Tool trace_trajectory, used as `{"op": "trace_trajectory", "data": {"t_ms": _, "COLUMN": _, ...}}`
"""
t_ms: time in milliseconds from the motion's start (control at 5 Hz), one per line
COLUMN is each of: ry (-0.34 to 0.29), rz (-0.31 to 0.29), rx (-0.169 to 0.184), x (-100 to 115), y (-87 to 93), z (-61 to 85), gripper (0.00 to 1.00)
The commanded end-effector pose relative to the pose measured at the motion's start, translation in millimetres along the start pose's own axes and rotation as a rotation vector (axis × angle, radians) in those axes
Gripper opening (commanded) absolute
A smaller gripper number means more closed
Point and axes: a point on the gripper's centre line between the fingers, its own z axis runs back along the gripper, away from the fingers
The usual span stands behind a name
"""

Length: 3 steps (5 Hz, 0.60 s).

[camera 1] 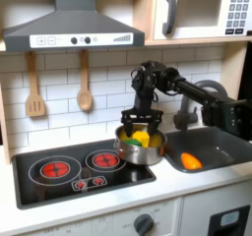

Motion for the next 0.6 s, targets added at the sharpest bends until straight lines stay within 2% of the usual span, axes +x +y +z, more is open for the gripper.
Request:
{"op": "trace_trajectory", "data": {"t_ms": 0, "ry": 0.012, "rz": 0.007, "rx": -0.009, "x": -4, "y": 1.3, "z": -1.4, "gripper": 1.0}}
{"op": "trace_trajectory", "data": {"t_ms": 400, "ry": 0.051, "rz": 0.029, "rx": -0.025, "x": -16, "y": 7.5, "z": -9.1, "gripper": 1.0}}
